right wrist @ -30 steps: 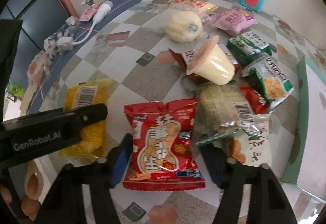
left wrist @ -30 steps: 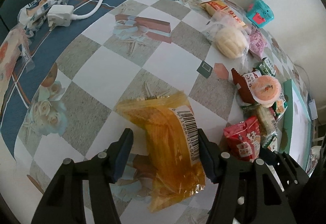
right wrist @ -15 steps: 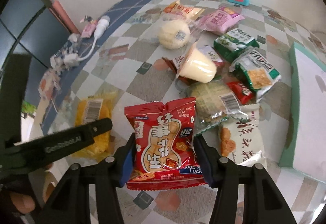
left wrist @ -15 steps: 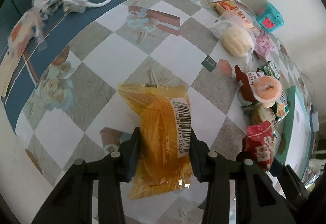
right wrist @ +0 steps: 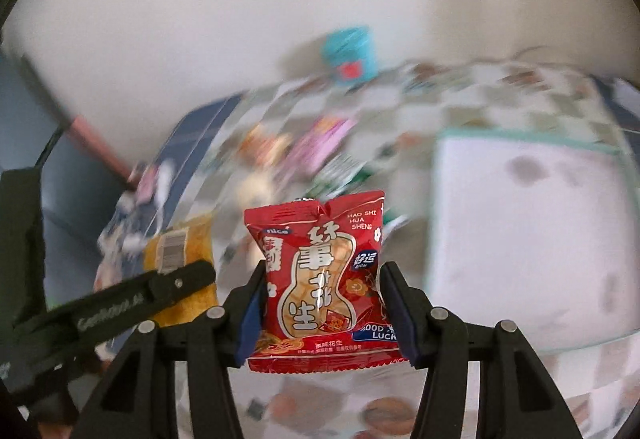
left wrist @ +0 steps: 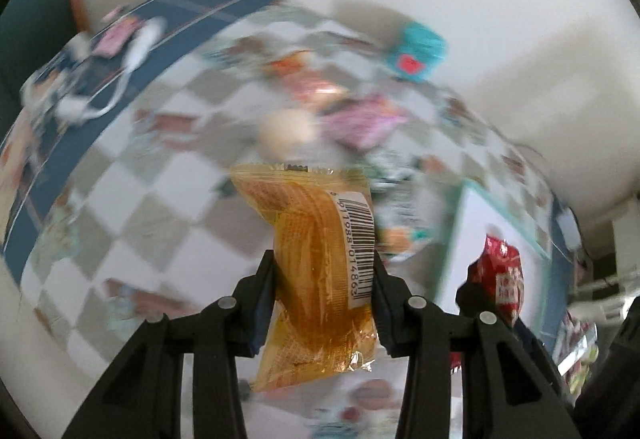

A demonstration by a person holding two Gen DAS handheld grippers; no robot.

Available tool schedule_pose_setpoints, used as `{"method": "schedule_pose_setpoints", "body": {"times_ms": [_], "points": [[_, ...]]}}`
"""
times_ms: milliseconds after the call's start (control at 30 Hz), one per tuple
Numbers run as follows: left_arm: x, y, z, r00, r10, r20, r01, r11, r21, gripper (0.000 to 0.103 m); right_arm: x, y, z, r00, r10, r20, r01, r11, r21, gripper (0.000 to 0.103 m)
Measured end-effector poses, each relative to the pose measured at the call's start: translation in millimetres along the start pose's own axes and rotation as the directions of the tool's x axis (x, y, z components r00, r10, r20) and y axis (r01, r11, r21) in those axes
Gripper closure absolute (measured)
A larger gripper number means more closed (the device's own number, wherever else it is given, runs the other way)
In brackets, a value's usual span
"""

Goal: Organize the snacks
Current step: 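Carry both bags over the white tray and open both grippers to drop them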

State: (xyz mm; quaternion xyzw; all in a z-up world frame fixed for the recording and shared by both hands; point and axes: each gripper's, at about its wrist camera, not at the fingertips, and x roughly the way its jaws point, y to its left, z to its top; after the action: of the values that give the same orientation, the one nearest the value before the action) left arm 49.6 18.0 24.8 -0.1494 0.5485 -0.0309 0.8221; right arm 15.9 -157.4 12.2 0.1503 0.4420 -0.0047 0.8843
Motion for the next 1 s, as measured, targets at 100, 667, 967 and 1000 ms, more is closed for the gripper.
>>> {"method": "schedule_pose_setpoints", "body": {"times_ms": [100,667,967,1000], "points": [[7,-46,6,0.999,-0.034,-0.012,0.035,0.998,0.056,0.059,-13,-38,18,0.995,-0.092,0.046,0.089,0.994,0.067,0.045],[97,-205,24,0.996,-0.066,-0.051,0.076,0.97,0.231,0.059,24,-196,73,0.897,-0.438,-0.063,0.433,0.84,0.327,0.045],[141,-223,20,0.991,-0.086,-0.104,0.111,0.956,0.272,0.048,44,-213,74,0.899,-0.426,-0.1,0.433,0.835,0.34,0.042],[140,-223,19,0.99,-0.09,-0.105,0.115,0.956,0.27,0.037,43,-213,75,0.897,-0.431,-0.101,0.438,0.832,0.341,0.041]]}}
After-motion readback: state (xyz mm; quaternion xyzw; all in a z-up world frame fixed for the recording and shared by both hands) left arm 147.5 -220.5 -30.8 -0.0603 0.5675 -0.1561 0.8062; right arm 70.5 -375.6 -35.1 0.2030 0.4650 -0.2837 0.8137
